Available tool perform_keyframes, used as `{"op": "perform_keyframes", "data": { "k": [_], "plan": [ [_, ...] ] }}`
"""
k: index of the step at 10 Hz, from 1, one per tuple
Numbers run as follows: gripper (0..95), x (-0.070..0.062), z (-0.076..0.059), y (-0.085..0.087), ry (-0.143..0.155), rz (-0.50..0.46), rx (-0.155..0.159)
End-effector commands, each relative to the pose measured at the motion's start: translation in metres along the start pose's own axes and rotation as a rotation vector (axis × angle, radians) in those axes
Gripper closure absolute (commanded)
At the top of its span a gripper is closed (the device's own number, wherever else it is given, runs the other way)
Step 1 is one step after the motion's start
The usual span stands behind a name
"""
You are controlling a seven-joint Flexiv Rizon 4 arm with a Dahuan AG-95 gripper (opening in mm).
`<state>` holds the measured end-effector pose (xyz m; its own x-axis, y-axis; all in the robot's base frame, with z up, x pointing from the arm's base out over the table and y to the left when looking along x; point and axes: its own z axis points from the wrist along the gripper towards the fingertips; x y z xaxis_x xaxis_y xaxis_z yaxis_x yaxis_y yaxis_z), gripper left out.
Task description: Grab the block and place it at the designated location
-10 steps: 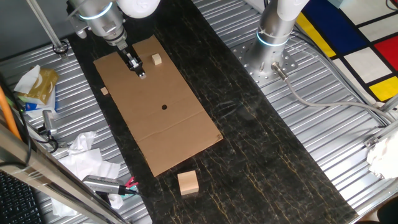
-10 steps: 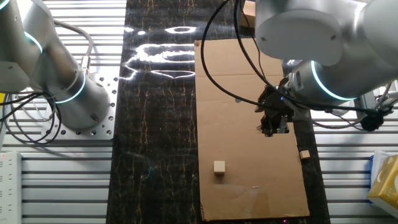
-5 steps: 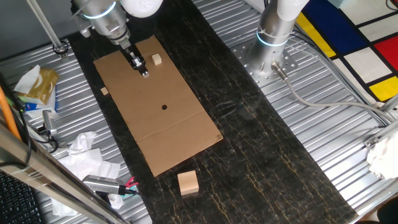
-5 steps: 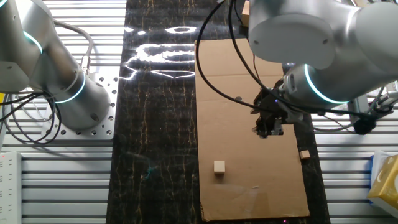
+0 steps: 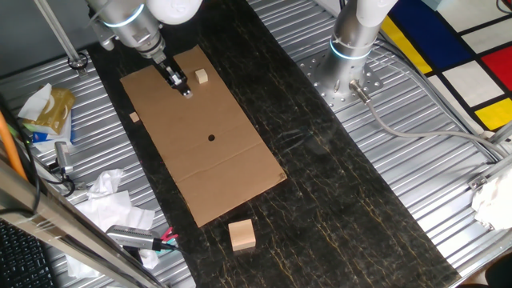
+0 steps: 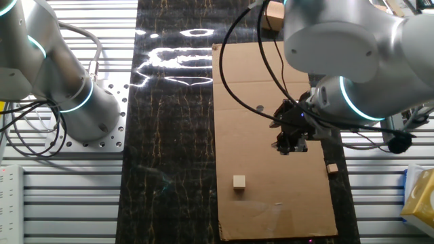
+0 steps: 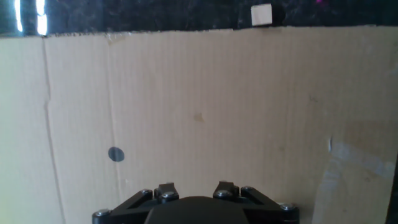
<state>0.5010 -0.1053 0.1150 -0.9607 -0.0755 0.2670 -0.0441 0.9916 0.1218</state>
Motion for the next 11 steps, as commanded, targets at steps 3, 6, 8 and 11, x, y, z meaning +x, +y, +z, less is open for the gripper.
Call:
{"op": "perform_keyframes", "data": {
  "k": [3,6,8,11],
  "plan": [
    [57.0,0.0041,0.002,-0.004,0.003,0.001,-0.025],
    [57.0,0.007,0.0054,-0.0052,0.014,-0.004,-0.026],
    [57.0,0.0085,0.007,-0.0056,0.02,-0.009,-0.024],
    [57.0,0.0117,0.0087,-0.007,0.041,-0.015,-0.022]
  ]
}}
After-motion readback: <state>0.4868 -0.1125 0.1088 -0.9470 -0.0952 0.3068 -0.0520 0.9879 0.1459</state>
